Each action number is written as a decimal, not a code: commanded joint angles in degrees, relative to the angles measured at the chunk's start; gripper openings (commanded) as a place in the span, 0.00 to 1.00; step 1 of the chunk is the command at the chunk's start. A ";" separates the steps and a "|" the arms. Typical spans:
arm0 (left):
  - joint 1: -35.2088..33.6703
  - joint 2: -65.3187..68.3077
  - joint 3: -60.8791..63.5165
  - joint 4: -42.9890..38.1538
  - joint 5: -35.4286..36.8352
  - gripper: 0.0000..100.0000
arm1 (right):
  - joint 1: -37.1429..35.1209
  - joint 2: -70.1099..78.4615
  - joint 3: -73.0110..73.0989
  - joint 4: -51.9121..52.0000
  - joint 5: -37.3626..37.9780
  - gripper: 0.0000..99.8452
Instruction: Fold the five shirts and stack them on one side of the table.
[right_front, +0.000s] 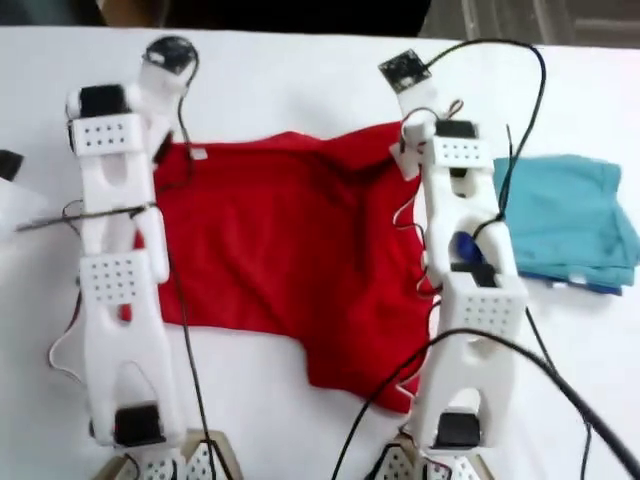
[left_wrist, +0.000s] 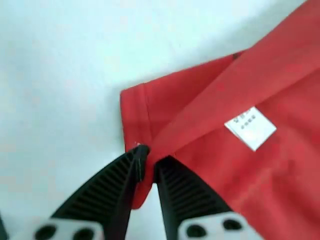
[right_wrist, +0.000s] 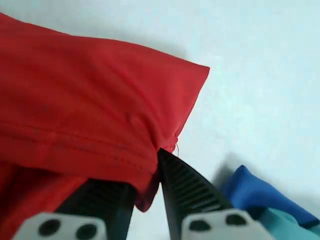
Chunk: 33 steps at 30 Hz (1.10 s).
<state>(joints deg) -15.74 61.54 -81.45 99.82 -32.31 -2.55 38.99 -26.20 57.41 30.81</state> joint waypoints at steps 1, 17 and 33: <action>-0.70 -1.85 -4.53 2.81 -1.23 0.02 | 0.22 -8.92 -2.99 6.11 -0.35 0.02; -1.76 -38.77 46.29 1.93 -5.10 0.03 | -1.27 -23.34 -0.35 32.13 -0.35 0.02; -3.34 -61.98 99.30 -16.97 -14.51 0.03 | -0.22 -61.14 61.01 13.93 11.60 0.02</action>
<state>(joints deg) -18.55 3.96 12.53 86.11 -46.20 -3.52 -12.44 25.49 75.08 40.66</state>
